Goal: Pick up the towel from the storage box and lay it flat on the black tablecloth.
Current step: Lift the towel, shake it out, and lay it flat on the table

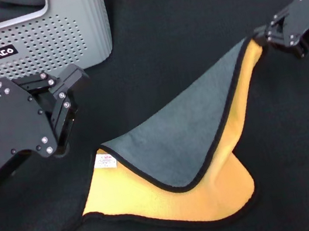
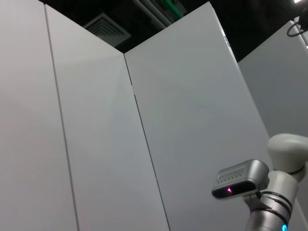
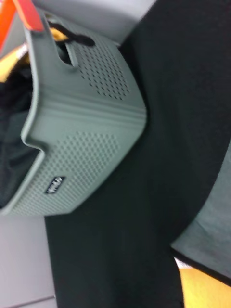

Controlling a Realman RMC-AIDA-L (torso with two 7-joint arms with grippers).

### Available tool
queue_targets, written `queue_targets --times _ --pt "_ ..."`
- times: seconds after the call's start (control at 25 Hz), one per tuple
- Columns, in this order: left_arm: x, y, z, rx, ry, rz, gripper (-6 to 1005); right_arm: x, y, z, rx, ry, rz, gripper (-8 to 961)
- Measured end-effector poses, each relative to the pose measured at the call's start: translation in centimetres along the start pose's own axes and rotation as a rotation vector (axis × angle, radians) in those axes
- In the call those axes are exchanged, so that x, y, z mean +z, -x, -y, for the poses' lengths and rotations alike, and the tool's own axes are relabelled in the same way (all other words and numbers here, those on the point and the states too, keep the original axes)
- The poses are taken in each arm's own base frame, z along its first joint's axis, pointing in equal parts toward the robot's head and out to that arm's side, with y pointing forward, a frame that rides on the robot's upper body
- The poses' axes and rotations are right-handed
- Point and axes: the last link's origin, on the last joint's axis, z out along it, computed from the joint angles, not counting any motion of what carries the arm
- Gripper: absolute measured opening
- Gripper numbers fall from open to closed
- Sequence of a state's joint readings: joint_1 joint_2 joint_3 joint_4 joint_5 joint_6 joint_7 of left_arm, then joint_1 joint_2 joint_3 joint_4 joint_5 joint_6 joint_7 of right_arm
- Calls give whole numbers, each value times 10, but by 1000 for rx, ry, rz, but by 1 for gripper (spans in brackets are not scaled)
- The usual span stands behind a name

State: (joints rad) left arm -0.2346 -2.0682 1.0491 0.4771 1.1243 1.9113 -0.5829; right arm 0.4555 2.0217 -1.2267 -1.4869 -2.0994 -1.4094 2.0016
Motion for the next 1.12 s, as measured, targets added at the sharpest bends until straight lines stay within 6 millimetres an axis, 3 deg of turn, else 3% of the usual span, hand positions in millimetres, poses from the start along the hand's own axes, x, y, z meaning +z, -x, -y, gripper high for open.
queue_targets --times 0.16,0.36,0.44,0.6,0.84,1.04,1.12 --pt "5 8 -1 4 -41 8 25 -6 17 6 -43 -64 49 6" --pt "23 23 -7 -21 -45 -6 29 -20 56 13 -144 -130 123 6" --pt "29 27 -9 -30 -36 -9 30 -21 63 14 -159 -135 135 6" --pt "38 33 -15 -7 -23 -11 47 -22 97 17 -225 -147 185 7" --pt "50 40 -21 95 -13 -10 136 -27 128 18 -285 -188 250 7" --pt "58 44 -25 164 -2 -7 296 -30 151 18 -330 -226 305 7" --pt "60 46 -27 189 0 1 306 -30 158 19 -340 -243 323 7"
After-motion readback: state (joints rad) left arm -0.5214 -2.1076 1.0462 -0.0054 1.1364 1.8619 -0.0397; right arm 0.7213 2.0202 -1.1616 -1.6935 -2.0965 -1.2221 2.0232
